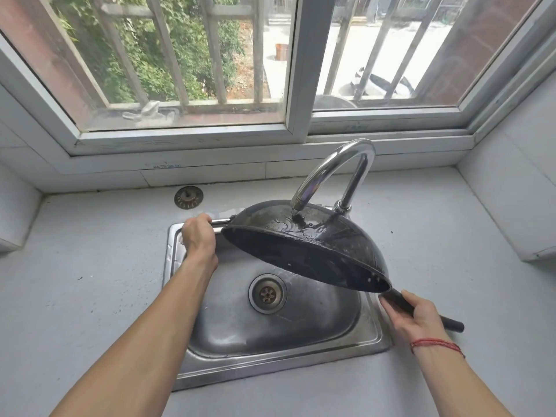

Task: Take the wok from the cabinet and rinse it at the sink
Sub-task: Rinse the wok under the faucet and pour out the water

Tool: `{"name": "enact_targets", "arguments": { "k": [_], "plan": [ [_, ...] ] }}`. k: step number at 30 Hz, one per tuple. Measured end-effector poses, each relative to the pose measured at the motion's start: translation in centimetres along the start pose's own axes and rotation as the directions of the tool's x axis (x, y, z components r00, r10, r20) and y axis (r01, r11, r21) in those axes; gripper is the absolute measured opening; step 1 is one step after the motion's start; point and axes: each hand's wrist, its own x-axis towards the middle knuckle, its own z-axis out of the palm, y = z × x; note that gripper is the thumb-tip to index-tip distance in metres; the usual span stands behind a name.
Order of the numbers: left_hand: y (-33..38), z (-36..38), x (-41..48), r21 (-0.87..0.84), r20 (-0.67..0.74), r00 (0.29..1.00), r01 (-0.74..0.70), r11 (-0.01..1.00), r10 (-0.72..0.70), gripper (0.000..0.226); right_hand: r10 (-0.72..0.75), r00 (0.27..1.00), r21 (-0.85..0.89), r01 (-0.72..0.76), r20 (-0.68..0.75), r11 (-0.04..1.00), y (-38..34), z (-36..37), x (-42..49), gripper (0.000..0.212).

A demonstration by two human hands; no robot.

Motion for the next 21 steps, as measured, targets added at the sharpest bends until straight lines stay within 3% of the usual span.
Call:
{"name": "enact_targets", "arguments": {
  "k": [21],
  "plan": [
    [0.9,0.8,0.5,0.071,0.015,1.000,0.013,0.997,-0.014,0.015,-0.005,1.000,0.013,0.005,-0.011,1.000,0.1,-0.1,0.0,0.011]
  ]
}}
